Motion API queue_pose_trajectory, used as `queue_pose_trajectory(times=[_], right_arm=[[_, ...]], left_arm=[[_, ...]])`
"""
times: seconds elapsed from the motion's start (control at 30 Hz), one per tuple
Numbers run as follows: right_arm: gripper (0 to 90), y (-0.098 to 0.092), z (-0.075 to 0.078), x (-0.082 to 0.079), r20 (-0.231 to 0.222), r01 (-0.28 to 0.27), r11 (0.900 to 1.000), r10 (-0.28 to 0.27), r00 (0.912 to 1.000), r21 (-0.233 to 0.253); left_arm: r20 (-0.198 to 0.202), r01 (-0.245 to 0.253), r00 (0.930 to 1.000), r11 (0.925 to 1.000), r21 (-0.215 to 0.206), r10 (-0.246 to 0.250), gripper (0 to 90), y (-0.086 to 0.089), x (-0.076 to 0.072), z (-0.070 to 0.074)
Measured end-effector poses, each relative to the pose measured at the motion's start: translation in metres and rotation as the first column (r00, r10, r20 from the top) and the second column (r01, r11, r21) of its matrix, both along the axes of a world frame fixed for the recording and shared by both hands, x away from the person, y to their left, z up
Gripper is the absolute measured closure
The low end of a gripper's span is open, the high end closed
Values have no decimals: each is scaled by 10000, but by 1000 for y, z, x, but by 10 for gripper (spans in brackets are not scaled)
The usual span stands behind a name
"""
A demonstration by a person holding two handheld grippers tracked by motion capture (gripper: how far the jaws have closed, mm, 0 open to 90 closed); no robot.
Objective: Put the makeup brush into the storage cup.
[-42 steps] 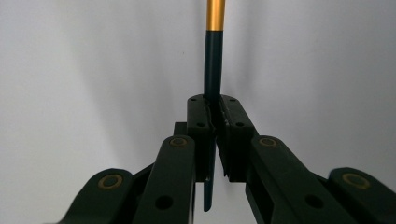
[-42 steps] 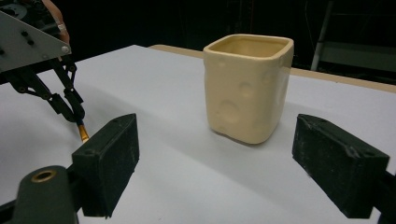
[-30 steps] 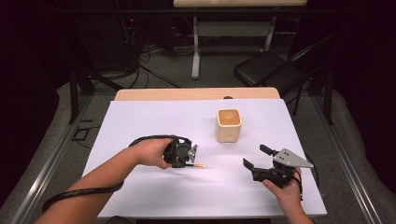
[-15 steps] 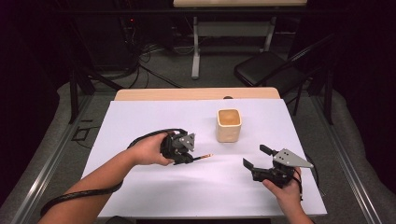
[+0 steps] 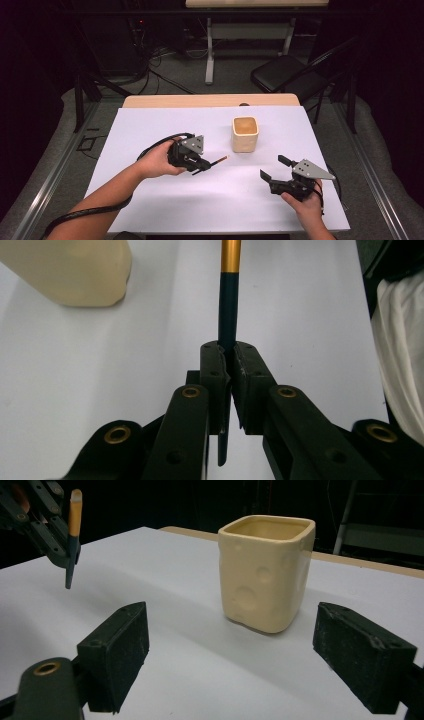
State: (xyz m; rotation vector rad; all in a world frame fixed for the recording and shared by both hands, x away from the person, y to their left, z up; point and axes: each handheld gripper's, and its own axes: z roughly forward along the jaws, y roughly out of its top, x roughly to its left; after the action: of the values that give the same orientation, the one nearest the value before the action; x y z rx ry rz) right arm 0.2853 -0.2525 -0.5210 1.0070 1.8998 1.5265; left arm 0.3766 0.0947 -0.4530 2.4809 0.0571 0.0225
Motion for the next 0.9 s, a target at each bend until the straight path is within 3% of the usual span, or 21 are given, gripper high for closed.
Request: queue_pose_trajectory(times=[0.23,0.5,0.63,0.8,0.9], right_arm=[[144,0,0,0,-4,-12,10000,12,10000,-21],[146,1,0,0,-102,-74,10000,75,9999,27],[146,1,0,0,-89,-83,10000,84,9999,28],[146,1,0,0,-94,-80,10000,80,9999,42],[146,1,0,0,-108,-92,9999,92,9999,49]], left_arm=[[17,-188,9998,9958,-893,191,839,6,0,8],[63,-411,9990,9811,-1892,431,839,13,0,17],[40,-540,9984,9671,-2486,567,838,16,0,20],[-8,-776,9966,9395,-3335,820,838,22,0,24],[-34,-867,9958,9282,-3619,917,838,25,-1,24]])
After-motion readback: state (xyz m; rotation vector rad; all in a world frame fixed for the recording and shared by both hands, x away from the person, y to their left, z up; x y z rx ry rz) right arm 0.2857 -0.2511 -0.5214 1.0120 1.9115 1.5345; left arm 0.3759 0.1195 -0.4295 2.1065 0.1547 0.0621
